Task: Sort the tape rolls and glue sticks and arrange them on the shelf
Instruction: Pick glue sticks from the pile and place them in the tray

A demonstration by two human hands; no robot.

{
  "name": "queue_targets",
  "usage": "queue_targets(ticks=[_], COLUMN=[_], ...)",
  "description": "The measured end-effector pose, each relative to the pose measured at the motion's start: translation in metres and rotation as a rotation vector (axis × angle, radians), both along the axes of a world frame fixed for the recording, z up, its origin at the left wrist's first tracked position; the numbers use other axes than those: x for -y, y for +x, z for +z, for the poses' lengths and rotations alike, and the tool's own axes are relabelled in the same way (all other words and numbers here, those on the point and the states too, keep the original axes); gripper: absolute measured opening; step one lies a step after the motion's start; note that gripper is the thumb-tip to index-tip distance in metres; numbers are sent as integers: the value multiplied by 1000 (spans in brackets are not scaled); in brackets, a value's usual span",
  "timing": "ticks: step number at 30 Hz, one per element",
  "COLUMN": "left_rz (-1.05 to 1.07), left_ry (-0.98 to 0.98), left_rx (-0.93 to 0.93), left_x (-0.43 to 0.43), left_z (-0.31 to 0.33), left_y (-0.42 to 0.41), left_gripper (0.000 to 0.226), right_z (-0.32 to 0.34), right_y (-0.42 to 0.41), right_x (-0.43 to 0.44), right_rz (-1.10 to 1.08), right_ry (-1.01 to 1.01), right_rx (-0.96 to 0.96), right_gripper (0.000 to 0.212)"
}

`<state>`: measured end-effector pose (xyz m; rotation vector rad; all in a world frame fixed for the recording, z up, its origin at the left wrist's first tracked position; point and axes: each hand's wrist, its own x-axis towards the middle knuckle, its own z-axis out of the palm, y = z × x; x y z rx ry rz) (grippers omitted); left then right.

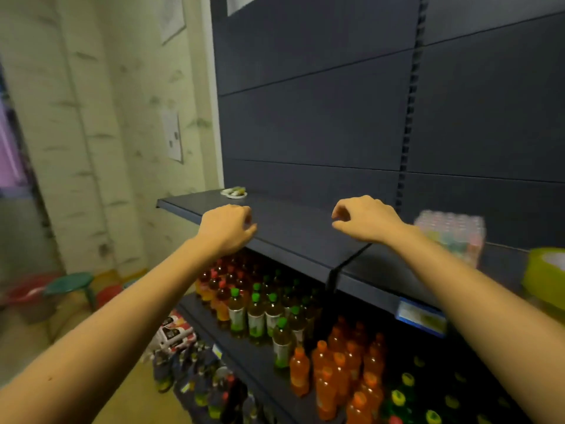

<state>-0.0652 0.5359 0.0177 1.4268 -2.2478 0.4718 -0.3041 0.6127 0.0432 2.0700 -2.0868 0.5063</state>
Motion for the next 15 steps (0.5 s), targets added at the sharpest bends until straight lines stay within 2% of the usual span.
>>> queue_targets(ticks=[8, 15], left_rz=[48, 59], left_ry=[-2, -20], left_rx=[-15, -91], left_x=[71, 143], left_z=[-23, -44], left_y=[103, 136], left_gripper=[27, 25], right_z=[-23, -39], right_y=[105, 142], right_x=[110, 203], right_rz=[75, 76], right_ry=[72, 141], right_rx=[24, 2], right_gripper=[24, 24])
